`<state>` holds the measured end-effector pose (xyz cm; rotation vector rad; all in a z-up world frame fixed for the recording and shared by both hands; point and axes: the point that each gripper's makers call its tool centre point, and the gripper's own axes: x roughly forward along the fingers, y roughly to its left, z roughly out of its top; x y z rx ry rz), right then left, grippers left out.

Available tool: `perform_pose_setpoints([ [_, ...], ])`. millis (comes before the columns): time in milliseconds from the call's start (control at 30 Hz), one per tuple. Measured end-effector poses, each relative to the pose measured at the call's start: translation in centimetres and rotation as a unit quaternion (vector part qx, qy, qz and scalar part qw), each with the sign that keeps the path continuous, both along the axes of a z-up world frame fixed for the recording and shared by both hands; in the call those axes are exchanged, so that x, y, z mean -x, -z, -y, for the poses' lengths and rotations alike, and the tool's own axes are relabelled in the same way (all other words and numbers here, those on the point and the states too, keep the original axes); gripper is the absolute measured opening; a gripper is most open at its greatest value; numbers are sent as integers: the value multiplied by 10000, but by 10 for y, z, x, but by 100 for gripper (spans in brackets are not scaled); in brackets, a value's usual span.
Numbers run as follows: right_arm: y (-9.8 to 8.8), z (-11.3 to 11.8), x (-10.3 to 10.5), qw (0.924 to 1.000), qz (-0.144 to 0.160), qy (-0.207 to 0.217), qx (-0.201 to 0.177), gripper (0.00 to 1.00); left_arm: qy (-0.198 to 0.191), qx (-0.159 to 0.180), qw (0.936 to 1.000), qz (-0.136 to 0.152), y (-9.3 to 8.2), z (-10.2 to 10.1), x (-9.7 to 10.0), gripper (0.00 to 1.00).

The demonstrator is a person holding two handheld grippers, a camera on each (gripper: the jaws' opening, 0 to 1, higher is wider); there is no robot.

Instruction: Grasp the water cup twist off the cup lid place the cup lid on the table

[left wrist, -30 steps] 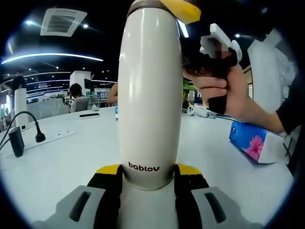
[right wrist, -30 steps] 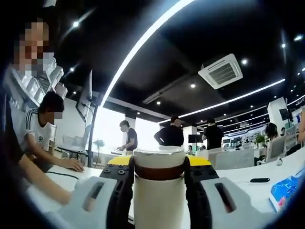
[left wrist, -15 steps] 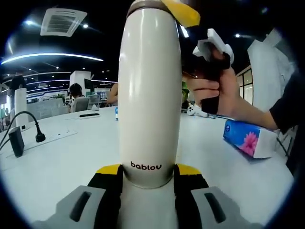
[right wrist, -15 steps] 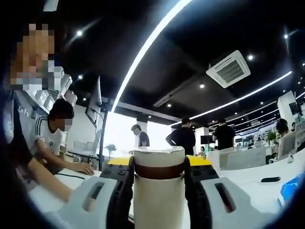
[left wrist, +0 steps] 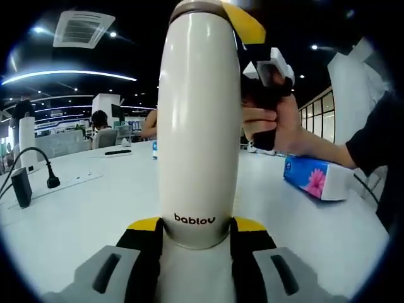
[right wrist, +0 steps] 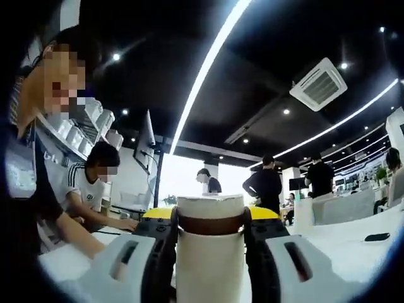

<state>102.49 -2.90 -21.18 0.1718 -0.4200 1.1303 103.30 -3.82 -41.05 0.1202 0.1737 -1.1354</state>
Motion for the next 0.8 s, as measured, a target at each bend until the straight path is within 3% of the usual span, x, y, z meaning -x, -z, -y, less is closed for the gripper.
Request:
perform_pose_setpoints([
  [467, 0, 1, -3, 9973, -94, -706, -176, 44, -22, -3, 10000, 2, 0, 0, -1, 43],
  [700, -1, 2, -2, 9965, -86, -810, -174, 44, -28, -3, 10000, 2, 0, 0, -1, 43],
  [800, -2, 3, -1, 9942, -259, -985, -347, 44, -29, -3, 10000, 3, 0, 0, -1, 43],
])
